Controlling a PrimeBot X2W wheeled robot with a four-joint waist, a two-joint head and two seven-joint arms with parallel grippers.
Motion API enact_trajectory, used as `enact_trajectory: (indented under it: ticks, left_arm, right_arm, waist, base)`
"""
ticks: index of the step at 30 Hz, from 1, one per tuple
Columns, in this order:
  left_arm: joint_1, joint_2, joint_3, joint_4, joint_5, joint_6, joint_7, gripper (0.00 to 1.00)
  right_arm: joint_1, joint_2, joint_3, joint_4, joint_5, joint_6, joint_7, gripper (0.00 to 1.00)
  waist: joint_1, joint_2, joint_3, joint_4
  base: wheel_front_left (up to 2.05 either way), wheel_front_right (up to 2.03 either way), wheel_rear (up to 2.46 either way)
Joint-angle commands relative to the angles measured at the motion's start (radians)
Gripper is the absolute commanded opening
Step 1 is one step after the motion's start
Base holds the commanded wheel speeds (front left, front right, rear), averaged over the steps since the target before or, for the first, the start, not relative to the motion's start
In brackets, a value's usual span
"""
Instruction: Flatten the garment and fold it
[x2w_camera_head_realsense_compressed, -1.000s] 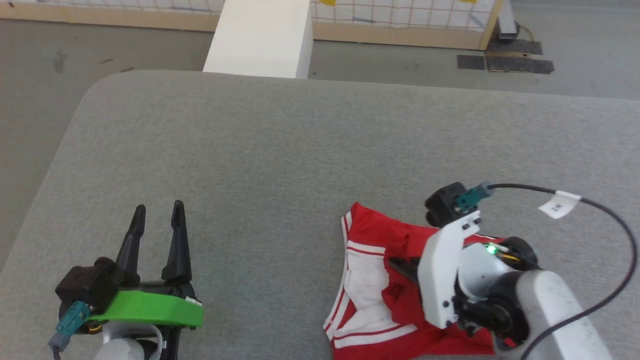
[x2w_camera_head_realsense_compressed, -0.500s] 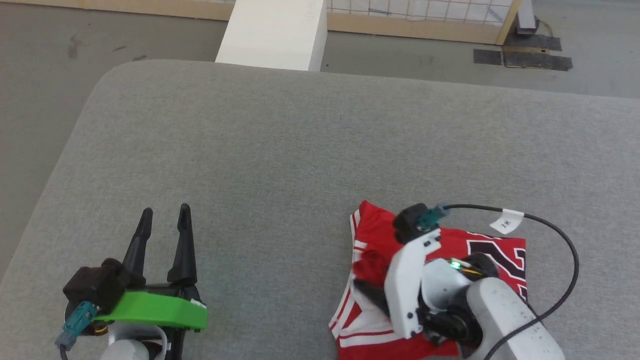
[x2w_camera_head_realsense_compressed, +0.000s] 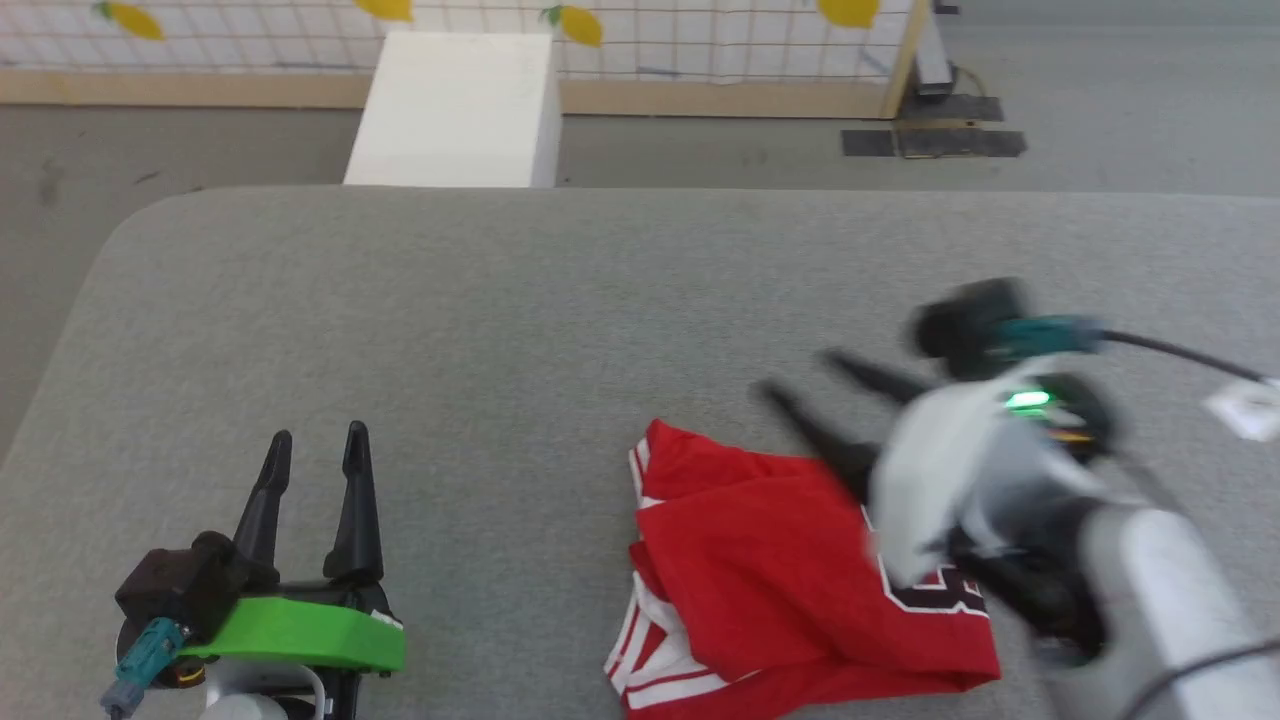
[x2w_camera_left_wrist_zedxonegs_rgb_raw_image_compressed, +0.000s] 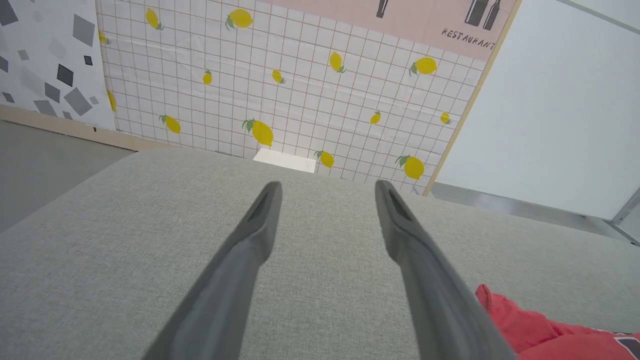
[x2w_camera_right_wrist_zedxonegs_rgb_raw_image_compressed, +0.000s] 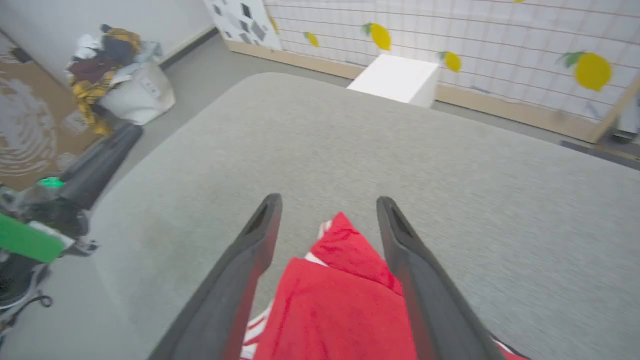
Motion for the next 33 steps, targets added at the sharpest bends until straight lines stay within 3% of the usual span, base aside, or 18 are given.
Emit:
enact_trajectory:
  ticks: [1,4,8,12,23,24,25,26,29,31,32,33]
  left_arm:
    - [0.007,0.007,0.002,-0.006,0.004,0.006,-0.002,1.0]
    - [0.004,0.008,-0.001,-0.013,0.009,0.008,-0.002,1.0]
    - [0.001,0.01,0.001,-0.018,0.012,0.011,-0.003,1.0]
    - [-0.007,0.005,-0.009,-0.016,0.012,0.009,-0.003,1.0]
    - [-0.019,0.008,-0.016,-0.005,0.01,0.004,-0.004,1.0]
    - [-0.02,0.009,-0.017,-0.004,0.01,0.003,-0.004,1.0]
    - [-0.019,0.01,-0.016,-0.004,0.01,0.004,-0.004,1.0]
    - [-0.018,0.011,-0.016,-0.004,0.01,0.004,-0.004,1.0]
    - [-0.012,0.013,-0.012,-0.012,0.014,0.011,-0.004,1.0]
    - [-0.012,0.009,-0.009,-0.034,0.025,0.02,-0.004,1.0]
    - [-0.011,0.006,0.0,-0.041,0.03,0.026,-0.004,1.0]
    - [-0.012,0.003,0.007,-0.047,0.031,0.029,-0.004,1.0]
  right_arm:
    - [0.036,-0.019,-0.043,-0.014,-0.045,-0.002,-0.006,1.0]
    - [0.104,-0.038,-0.151,-0.03,-0.151,-0.002,0.005,1.0]
    - [0.193,-0.037,-0.213,-0.006,-0.232,-0.002,0.055,1.0]
    - [0.25,-0.017,-0.201,0.085,-0.281,-0.002,0.093,1.0]
    - [0.223,0.002,-0.172,0.272,-0.315,-0.002,0.088,1.0]
    - [0.219,-0.002,-0.169,0.279,-0.314,-0.002,0.088,0.29]
    - [0.213,-0.006,-0.167,0.281,-0.309,-0.002,0.081,0.08]
    - [0.207,-0.012,-0.162,0.281,-0.3,-0.002,0.078,0.0]
    - [0.184,-0.045,-0.137,0.266,-0.278,-0.002,0.076,0.0]
    - [0.114,-0.156,-0.08,0.201,-0.262,-0.002,0.094,0.0]
    - [0.063,-0.233,-0.03,0.183,-0.252,-0.002,0.116,0.0]
    - [0.039,-0.262,-0.014,0.18,-0.248,-0.002,0.118,0.0]
  waist:
    - [0.0,0.0,-0.011,-0.032]
    - [0.0,0.0,-0.004,-0.046]
    - [0.0,0.0,0.008,-0.057]
    - [0.0,0.0,0.031,-0.051]
    - [0.0,0.0,0.051,-0.014]
    - [0.0,0.0,0.05,-0.013]
    - [0.0,0.0,0.05,-0.013]
    - [0.0,0.0,0.05,-0.015]
    - [0.0,0.0,0.055,-0.04]
    - [0.0,0.0,0.09,-0.139]
    - [0.0,0.0,0.107,-0.226]
    - [0.0,0.0,0.115,-0.261]
  base:
    - [0.0,0.0,0.0]
    - [0.0,0.0,0.0]
    - [0.0,0.0,0.0]
    - [0.0,0.0,0.0]
    - [0.0,0.0,0.0]
    - [0.0,0.0,0.0]
    - [0.0,0.0,0.0]
    - [0.0,0.0,0.0]
    - [0.0,0.0,0.0]
    - [0.0,0.0,0.0]
    - [0.0,0.0,0.0]
    - [0.0,0.0,0.0]
